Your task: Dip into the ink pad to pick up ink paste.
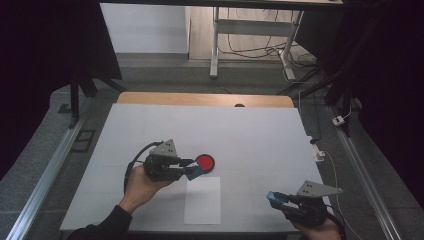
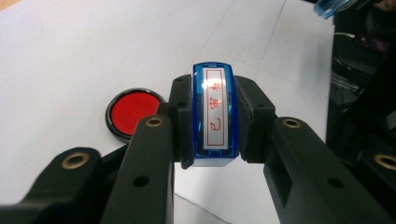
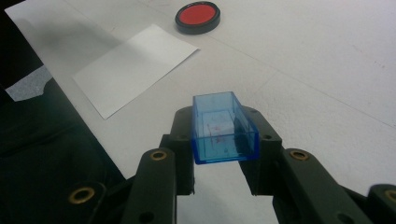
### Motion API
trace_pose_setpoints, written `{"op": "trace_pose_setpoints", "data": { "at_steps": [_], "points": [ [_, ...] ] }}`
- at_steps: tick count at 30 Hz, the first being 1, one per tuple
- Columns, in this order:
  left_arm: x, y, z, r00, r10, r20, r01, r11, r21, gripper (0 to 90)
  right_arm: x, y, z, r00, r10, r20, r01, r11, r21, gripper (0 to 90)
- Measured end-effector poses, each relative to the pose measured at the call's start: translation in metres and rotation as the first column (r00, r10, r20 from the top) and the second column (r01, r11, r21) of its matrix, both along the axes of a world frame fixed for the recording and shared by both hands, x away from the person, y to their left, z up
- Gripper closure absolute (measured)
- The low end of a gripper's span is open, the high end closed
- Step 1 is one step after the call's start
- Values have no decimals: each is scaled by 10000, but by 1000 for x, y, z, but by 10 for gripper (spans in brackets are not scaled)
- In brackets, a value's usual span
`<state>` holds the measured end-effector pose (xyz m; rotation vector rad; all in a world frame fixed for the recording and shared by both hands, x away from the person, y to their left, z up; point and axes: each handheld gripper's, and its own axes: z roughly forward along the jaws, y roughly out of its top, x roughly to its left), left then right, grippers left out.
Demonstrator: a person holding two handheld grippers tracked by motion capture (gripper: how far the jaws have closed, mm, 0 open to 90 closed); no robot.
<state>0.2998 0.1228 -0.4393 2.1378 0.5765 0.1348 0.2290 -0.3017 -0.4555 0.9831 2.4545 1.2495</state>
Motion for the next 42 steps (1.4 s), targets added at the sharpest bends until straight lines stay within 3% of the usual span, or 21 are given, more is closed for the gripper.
{"op": "trace_pose_setpoints", "data": {
  "at_steps": [15,42],
  "points": [
    [25,-16,-6,9999,115,65,-119,9977,672,705,-1,3,-1,9998,213,41,-212,9995,-230,689],
    [66,-33,-27,9966,602,-560,-546,9938,965,705,-1,4,-1,9993,360,50,-358,9986,-400,688]
  ]
}}
